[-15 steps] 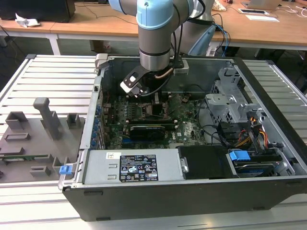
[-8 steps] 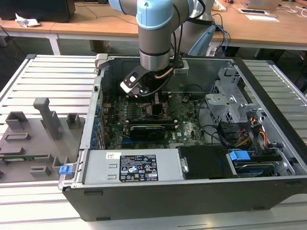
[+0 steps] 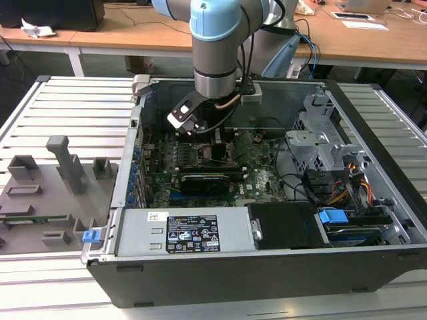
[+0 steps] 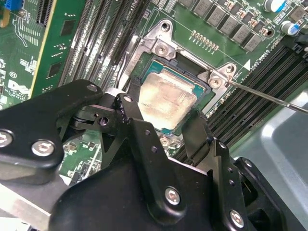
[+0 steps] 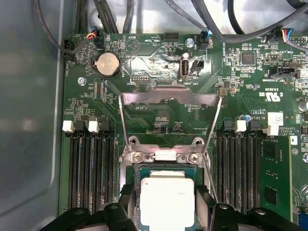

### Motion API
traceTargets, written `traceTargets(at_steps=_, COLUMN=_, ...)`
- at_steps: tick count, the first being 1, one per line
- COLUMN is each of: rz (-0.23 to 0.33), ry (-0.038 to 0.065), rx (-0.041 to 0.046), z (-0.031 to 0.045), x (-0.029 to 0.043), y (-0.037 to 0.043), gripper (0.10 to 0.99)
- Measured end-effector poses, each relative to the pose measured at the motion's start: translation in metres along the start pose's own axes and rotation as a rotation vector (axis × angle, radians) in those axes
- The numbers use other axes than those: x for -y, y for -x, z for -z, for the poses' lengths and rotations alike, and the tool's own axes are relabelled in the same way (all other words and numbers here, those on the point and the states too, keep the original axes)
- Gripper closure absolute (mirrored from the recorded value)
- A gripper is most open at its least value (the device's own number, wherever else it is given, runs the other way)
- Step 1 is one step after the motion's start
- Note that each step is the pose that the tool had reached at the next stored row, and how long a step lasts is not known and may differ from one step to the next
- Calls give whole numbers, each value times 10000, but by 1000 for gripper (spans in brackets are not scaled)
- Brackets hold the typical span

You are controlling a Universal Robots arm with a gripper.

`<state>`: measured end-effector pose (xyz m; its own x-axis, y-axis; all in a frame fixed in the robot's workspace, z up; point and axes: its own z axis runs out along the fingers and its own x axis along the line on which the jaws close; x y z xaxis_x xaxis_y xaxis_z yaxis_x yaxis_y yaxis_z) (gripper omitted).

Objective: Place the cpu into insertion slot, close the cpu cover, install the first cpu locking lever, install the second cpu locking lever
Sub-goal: 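Place the cpu into insertion slot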

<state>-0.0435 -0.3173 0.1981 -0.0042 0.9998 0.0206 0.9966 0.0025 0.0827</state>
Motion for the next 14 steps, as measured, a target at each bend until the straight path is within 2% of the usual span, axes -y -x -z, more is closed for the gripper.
traceTargets(at_steps=5, rz=-5, ry=-1, rx=-22, z=0, x=0, y=-4, gripper=471)
traceTargets(at_steps=14, rz=-4, ry=-1, rx=-21, z=137, x=-11, y=-7, gripper=486)
